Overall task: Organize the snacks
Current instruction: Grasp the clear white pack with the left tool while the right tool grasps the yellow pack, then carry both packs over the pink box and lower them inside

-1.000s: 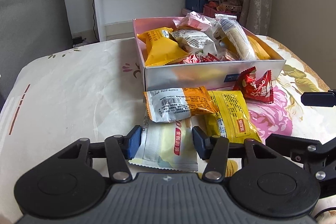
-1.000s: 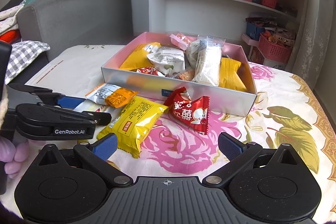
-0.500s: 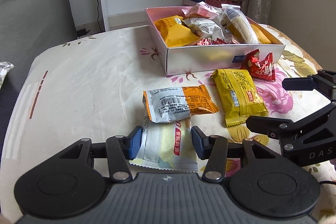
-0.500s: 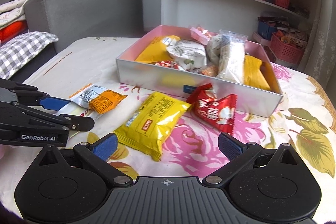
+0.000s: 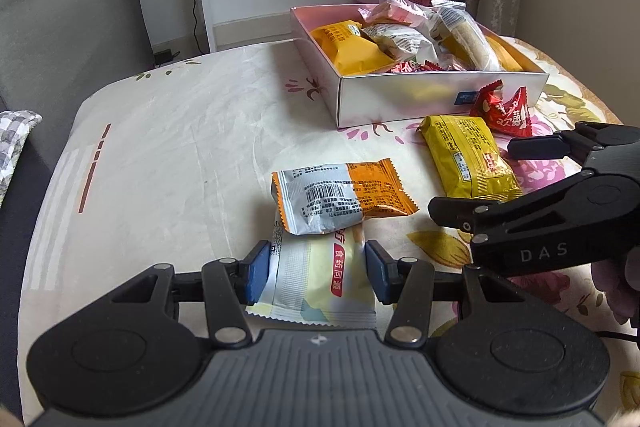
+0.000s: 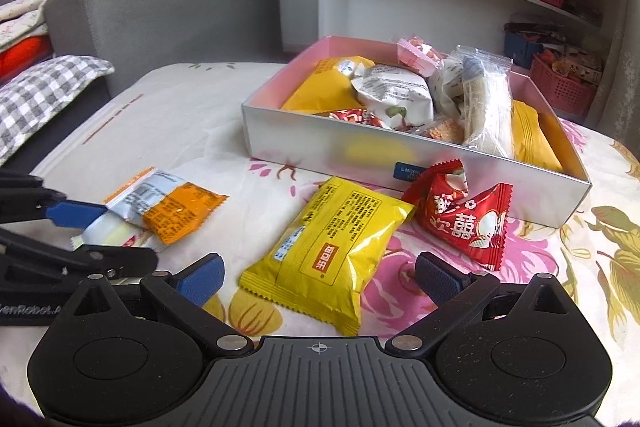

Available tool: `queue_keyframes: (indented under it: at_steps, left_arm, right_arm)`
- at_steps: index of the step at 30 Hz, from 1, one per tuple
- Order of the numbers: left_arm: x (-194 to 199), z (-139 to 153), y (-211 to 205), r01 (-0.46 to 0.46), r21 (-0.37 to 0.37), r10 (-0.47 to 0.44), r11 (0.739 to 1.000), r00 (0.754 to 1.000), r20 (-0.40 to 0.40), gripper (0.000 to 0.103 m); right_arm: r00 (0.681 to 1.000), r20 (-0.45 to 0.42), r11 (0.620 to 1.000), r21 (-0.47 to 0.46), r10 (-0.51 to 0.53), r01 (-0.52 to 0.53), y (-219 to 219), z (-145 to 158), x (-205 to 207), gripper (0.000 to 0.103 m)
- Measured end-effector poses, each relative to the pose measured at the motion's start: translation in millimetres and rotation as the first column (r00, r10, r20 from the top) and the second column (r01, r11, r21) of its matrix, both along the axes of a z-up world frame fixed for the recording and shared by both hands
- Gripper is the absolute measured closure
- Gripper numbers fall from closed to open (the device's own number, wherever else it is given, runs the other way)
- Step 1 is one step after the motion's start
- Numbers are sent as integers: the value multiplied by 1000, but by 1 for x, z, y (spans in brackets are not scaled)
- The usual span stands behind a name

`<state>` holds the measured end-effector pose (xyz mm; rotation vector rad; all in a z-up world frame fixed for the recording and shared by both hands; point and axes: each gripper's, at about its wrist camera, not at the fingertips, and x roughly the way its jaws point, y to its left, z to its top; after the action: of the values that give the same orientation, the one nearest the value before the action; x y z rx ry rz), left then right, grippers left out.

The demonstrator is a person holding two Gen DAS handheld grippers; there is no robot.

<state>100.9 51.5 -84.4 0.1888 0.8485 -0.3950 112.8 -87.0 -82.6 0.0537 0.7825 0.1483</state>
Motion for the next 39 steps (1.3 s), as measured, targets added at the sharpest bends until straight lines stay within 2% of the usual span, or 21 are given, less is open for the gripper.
queue_keyframes:
  at_steps: [3, 6, 7, 10, 14, 18, 25, 39]
  left_arm:
    - [1, 0, -1, 0, -1, 0, 1000, 1000, -3, 57]
    - [4, 2, 0, -2, -17, 2, 1000, 1000, -27, 58]
    - [5, 2, 0, -7, -30, 6, 1000, 999, -40, 59]
    - [8, 5, 3, -31, -102, 21, 994, 995, -99, 60]
    - [9, 7, 9, -67, -215, 27, 974, 983, -183, 61]
    - [7, 10, 9, -76, -260, 20, 963, 977, -212, 61]
    - [3, 19, 6, -56, -275, 4, 960, 983, -185, 61]
    - [1, 40, 4, -45, -286, 12, 957, 993, -114, 61]
  right_arm:
    - [1000, 6, 999, -36, -27, 28, 2, -3, 3, 3]
    - [999, 22, 999, -33, -22, 23, 1, 0, 3, 23]
    - [1000, 25, 999, -37, -16, 17, 1, 2, 2, 34]
    - [1000, 1, 1000, -18, -4, 4, -4, 7, 3, 42]
    - [1000, -19, 999, 37, -13, 13, -14, 16, 1, 43]
    - [1000, -4, 998, 66, -15, 15, -21, 28, -4, 43]
    - [999, 22, 995, 101, -28, 26, -29, 44, -9, 43]
    - [997, 35, 989, 137, -68, 62, -42, 57, -15, 43]
